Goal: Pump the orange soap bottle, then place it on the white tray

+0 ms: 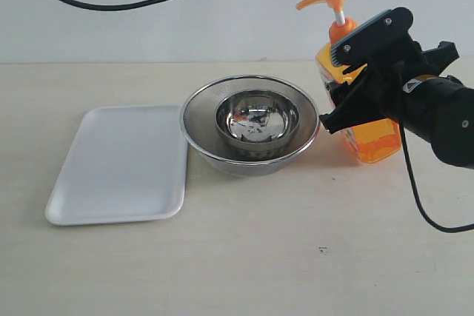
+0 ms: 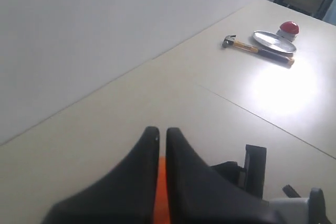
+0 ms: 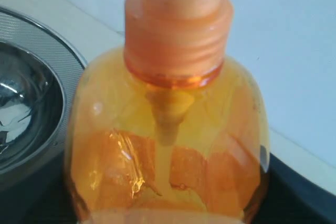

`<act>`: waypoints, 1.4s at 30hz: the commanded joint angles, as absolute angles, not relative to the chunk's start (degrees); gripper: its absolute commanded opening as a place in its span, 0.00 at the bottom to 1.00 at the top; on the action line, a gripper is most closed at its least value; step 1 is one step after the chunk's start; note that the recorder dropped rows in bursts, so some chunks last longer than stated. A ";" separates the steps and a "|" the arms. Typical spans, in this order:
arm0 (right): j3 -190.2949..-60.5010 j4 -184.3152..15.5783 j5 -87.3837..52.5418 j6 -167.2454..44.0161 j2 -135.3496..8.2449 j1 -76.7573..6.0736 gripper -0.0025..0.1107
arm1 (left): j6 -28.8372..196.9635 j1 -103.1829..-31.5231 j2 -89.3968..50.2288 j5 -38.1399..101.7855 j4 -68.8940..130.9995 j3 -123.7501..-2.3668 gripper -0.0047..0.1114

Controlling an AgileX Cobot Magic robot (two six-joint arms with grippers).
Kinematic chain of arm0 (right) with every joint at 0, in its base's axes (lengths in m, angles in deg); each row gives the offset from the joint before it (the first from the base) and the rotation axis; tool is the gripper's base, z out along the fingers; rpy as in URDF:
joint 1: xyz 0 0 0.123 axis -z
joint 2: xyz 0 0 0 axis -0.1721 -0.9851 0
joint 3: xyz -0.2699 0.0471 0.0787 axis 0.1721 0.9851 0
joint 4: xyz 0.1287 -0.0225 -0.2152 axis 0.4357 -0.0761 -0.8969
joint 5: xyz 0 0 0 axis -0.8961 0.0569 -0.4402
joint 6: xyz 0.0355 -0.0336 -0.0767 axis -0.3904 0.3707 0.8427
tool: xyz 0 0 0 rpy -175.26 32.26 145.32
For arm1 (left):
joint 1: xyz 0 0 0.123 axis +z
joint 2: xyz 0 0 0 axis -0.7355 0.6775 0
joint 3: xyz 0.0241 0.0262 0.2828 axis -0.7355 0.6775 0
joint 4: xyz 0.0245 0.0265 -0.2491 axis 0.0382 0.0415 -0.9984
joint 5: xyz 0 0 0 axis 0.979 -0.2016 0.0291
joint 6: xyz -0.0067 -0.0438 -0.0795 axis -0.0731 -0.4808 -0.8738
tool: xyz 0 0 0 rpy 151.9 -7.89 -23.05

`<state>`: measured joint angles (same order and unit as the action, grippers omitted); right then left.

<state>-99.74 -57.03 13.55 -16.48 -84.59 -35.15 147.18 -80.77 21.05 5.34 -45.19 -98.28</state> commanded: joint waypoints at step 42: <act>-100.16 -57.98 13.73 -17.07 -84.36 -35.20 0.02 | 146.08 -82.27 28.63 0.37 -44.06 -98.68 0.08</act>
<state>-99.84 -56.91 13.54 -16.96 -84.59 -35.15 146.76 -80.77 26.23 3.05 -48.07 -99.57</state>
